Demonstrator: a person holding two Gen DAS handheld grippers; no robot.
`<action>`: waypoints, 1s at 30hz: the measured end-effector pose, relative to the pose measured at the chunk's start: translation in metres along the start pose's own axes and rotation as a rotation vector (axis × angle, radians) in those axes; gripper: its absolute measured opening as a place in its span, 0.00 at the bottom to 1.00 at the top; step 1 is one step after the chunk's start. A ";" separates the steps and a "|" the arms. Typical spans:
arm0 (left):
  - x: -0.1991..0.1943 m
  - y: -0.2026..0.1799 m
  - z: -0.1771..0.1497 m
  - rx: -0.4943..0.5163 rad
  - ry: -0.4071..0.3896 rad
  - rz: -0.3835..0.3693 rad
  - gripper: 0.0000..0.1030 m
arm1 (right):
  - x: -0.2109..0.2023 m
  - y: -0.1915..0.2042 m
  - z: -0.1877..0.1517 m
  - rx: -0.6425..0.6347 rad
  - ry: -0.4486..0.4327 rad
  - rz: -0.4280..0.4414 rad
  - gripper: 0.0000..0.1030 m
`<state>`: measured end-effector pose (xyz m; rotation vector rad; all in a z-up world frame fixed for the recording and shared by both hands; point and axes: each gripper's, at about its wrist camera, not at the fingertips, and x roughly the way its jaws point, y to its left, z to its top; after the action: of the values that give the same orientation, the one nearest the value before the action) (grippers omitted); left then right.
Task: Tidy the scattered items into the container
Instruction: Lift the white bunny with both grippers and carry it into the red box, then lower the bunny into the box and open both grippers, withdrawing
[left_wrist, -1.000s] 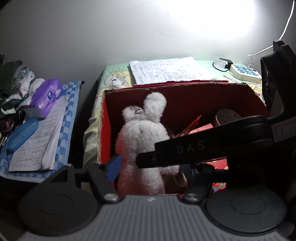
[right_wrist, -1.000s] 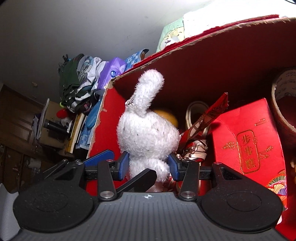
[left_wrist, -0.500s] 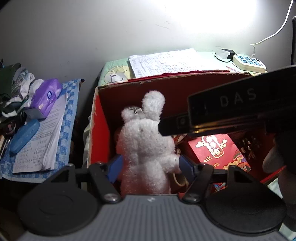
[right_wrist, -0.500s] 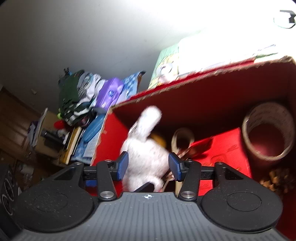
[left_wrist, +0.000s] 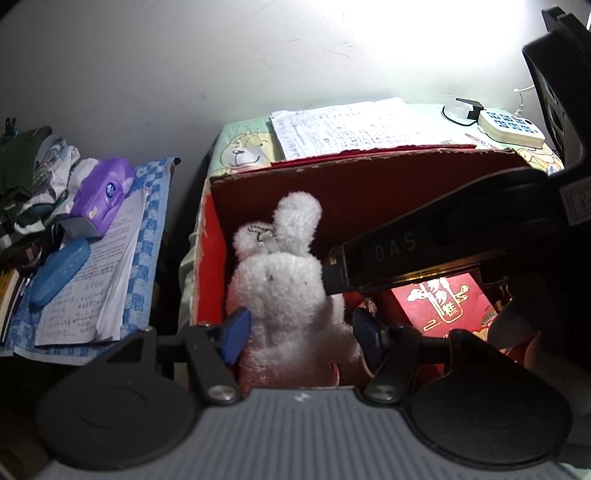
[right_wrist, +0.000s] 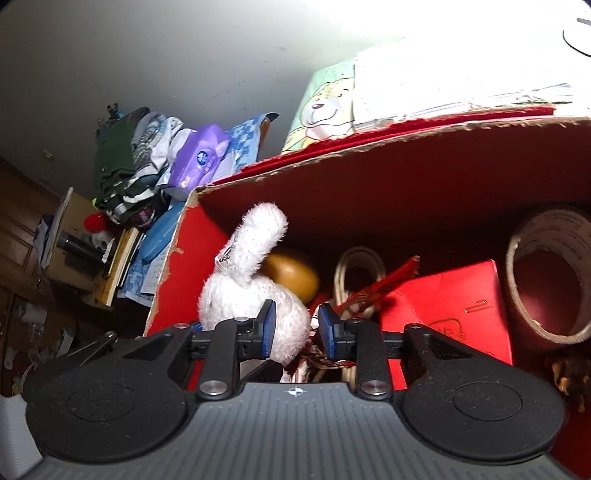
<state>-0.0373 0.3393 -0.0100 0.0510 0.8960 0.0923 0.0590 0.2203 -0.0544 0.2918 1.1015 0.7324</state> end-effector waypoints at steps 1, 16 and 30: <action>0.000 0.000 0.001 -0.005 0.002 -0.001 0.64 | 0.001 0.000 0.000 0.005 0.002 0.001 0.28; 0.011 -0.011 0.009 -0.007 0.058 0.064 0.73 | -0.002 -0.009 -0.002 0.053 -0.005 -0.018 0.37; 0.014 -0.017 0.013 -0.012 0.106 0.110 0.73 | -0.008 -0.008 -0.001 0.070 -0.034 -0.060 0.38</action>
<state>-0.0171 0.3237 -0.0139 0.0853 0.9982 0.2043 0.0591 0.2087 -0.0541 0.3281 1.1006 0.6346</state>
